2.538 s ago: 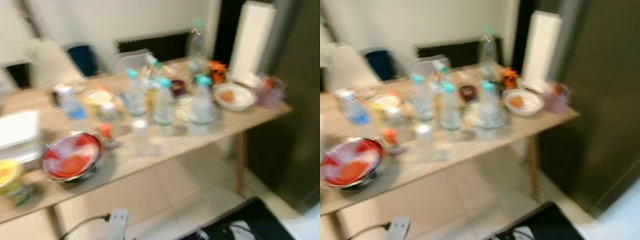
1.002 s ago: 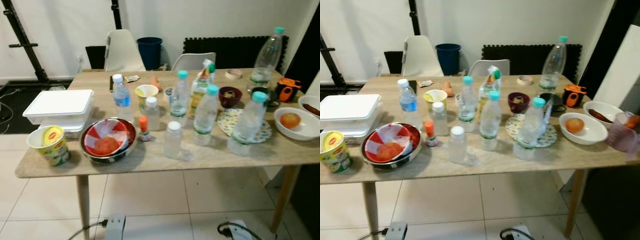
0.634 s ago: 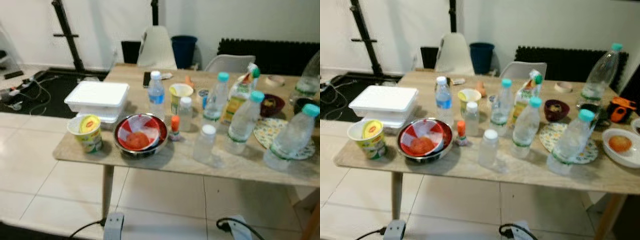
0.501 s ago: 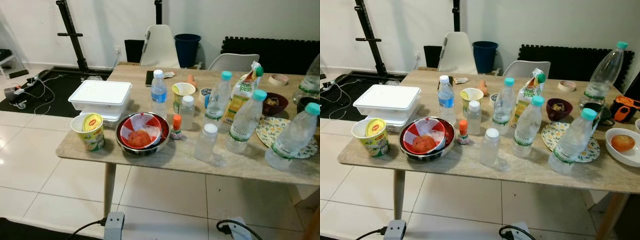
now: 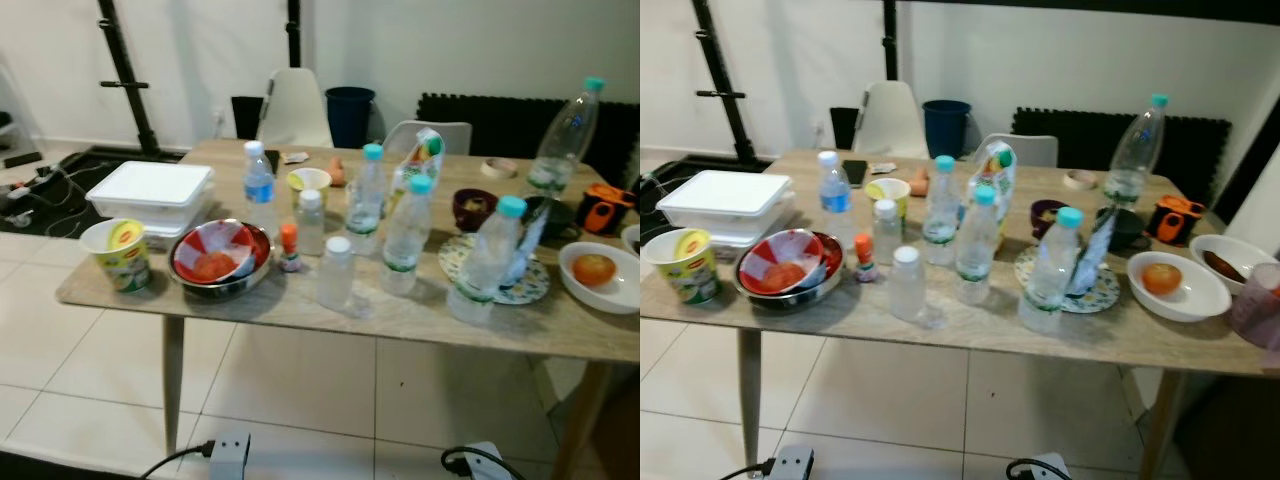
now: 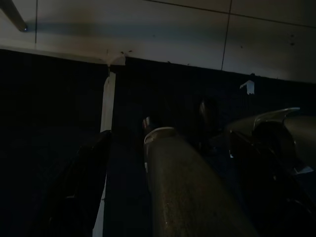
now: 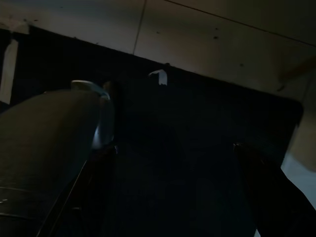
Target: Restocking fridge
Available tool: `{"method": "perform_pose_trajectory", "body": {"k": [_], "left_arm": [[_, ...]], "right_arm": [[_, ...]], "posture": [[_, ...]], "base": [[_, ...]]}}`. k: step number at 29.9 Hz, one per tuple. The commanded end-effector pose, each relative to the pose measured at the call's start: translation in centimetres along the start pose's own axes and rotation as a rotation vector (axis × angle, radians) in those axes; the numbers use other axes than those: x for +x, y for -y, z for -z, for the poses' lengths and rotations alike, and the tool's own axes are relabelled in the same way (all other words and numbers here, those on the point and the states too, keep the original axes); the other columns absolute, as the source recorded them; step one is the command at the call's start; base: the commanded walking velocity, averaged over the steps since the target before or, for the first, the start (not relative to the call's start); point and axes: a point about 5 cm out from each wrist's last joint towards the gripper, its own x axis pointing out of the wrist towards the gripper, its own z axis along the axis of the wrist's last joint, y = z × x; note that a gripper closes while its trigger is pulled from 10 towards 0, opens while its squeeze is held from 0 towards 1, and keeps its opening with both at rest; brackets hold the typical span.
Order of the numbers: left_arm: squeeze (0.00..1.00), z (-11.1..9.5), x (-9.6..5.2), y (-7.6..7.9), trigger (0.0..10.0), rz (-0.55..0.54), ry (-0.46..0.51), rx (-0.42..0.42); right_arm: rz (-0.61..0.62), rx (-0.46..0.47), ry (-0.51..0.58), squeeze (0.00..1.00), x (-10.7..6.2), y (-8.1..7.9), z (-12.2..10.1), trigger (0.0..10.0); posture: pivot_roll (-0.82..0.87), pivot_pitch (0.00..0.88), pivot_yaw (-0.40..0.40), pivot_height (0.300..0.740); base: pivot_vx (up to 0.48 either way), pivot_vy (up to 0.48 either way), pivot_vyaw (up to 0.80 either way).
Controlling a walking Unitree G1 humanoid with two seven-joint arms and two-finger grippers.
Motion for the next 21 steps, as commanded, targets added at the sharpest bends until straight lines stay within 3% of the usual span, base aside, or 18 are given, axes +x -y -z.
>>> {"method": "perform_pose_trajectory", "body": {"k": [1,14,17,21], "left_arm": [[0.00,0.1,0.0,-0.2,10.0,-0.010,0.001,-0.005],[0.00,-0.4,-0.2,-1.3,10.0,-0.088,0.035,-0.072],[0.00,-0.7,-0.3,-1.8,10.0,-0.117,0.051,-0.116],[0.00,-1.0,-1.0,-4.5,10.0,-0.250,0.103,-0.291]], "right_arm": [[0.001,-0.007,0.015,0.00,0.1,-0.1,-0.5,10.0],[0.004,0.001,0.028,0.00,0.1,0.1,-1.0,10.0],[0.003,0.001,0.034,0.00,0.1,0.1,-1.2,10.0],[-0.001,0.000,0.040,0.00,0.1,0.0,-1.5,10.0]], "posture": [[0.01,0.000,-0.026,0.740],[0.00,0.000,-0.026,0.740],[0.00,0.000,-0.026,0.740],[0.01,0.000,-0.025,0.740]], "base": [[0.000,0.000,0.00],[0.000,0.000,0.00],[0.000,0.000,0.00],[0.000,0.000,0.00]]}}
